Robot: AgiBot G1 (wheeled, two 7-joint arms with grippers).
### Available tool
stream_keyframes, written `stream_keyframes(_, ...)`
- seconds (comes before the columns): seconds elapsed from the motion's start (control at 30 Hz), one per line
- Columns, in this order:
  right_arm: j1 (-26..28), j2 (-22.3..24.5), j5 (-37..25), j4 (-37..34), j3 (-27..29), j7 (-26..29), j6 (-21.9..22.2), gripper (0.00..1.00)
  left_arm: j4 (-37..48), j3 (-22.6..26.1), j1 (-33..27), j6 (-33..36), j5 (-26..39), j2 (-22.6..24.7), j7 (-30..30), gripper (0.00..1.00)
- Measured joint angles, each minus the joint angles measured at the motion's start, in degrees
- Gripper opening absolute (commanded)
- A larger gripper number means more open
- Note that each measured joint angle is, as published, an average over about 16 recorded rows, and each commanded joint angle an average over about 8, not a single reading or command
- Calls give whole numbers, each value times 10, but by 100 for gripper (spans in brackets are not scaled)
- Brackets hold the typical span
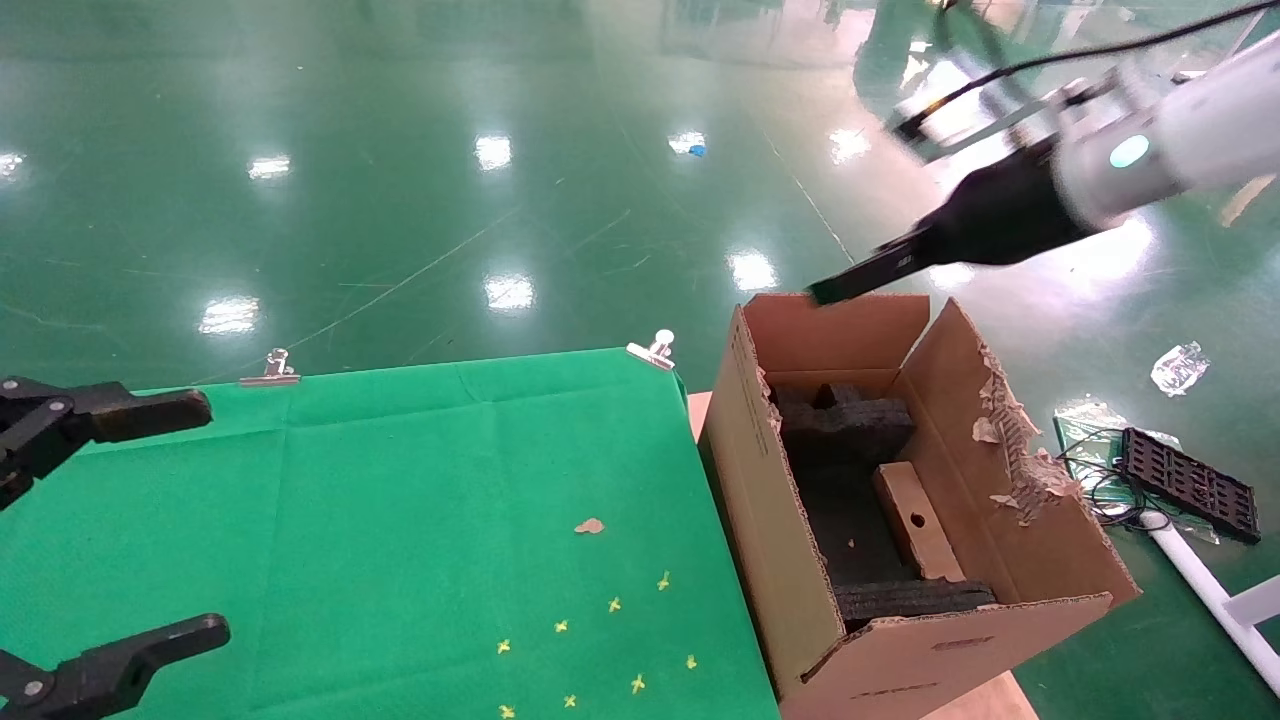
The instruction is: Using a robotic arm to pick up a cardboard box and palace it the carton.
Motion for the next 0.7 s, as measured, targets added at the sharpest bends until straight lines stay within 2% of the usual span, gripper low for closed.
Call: stream_keyframes(0.7,-248,54,117,233,274,-105,-39,100,0,1,0,0,0,0,0,100)
